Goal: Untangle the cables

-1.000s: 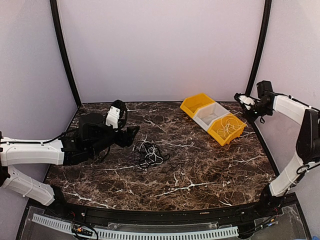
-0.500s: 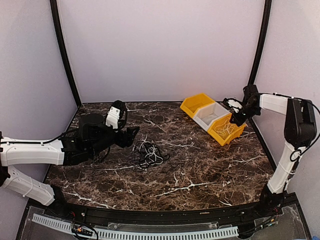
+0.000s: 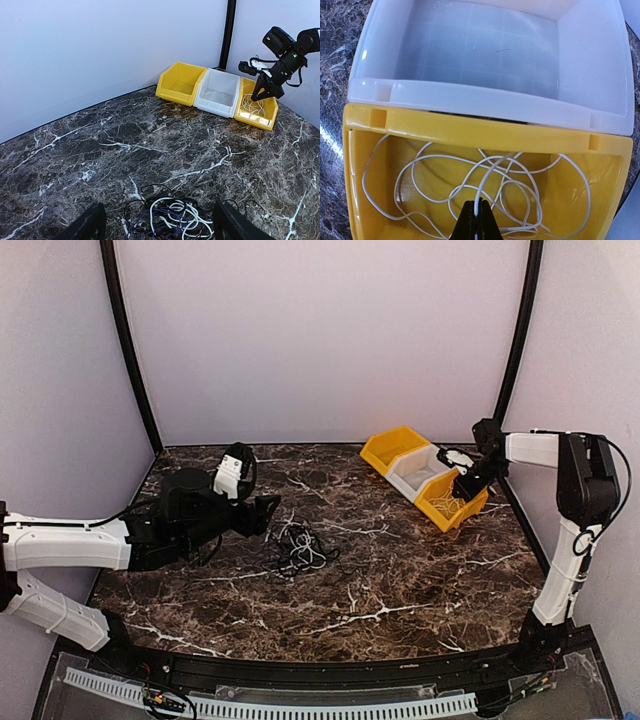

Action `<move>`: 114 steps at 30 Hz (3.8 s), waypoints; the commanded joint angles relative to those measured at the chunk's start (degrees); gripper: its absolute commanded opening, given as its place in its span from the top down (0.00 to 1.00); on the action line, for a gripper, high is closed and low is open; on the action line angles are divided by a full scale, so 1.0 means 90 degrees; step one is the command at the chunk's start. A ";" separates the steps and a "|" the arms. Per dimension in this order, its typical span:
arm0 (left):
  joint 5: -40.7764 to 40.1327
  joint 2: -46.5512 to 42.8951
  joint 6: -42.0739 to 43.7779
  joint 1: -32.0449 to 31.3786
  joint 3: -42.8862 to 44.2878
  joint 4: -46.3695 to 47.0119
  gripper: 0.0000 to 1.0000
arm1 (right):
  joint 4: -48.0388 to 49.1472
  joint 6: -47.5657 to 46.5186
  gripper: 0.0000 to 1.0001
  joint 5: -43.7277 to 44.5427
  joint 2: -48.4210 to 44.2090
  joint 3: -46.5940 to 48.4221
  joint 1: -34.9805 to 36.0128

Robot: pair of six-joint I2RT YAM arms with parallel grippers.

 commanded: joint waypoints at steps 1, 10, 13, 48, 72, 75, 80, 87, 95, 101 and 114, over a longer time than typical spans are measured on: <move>0.0079 -0.0004 -0.0110 -0.0001 -0.0068 0.0195 0.24 | 0.0107 0.0142 1.00 0.0061 -0.0091 -0.0058 -0.0002; 0.0118 0.0006 -0.0213 0.0000 -0.0097 0.0218 0.25 | 0.0170 0.0246 1.00 0.0569 0.0090 -0.0064 -0.0001; 0.0116 0.0006 -0.0224 0.0004 -0.0098 0.0218 0.25 | 0.0085 0.0304 1.00 0.0602 0.0200 0.0019 0.0000; -0.1829 0.1122 -0.1615 0.0113 0.1537 -0.1679 0.01 | 0.0672 0.1209 0.38 -0.3042 -0.3394 -0.0785 0.1140; 0.2762 0.3254 -0.0874 0.1661 0.3722 -0.4254 0.57 | 0.1163 0.1050 0.55 -0.3416 -0.1507 -0.0897 0.3378; 0.3284 0.4056 -0.0522 0.1696 0.4453 -0.4781 0.56 | 0.1279 0.0945 0.54 -0.3256 -0.1617 -0.1159 0.3533; 0.3873 0.4601 -0.0157 0.1698 0.4698 -0.4947 0.56 | 0.1161 0.0984 0.55 -0.3178 -0.1627 -0.1135 0.3607; 0.3954 0.4660 0.0270 0.1698 0.4630 -0.5242 0.53 | 0.1229 0.0618 0.54 -0.3063 -0.1882 -0.1474 0.3612; 0.3721 0.4571 0.0505 0.1698 0.4589 -0.5123 0.74 | 0.0999 0.0373 0.54 -0.2853 -0.1666 -0.1334 0.3621; 0.3620 0.4394 0.0544 0.1697 0.4634 -0.4960 0.90 | 0.0943 0.0363 0.55 -0.2899 -0.1423 -0.1263 0.3681; 0.4402 0.2558 0.0407 0.1688 0.3344 -0.3887 1.00 | 0.1306 0.0970 0.58 -0.2962 -0.1377 -0.0841 0.3816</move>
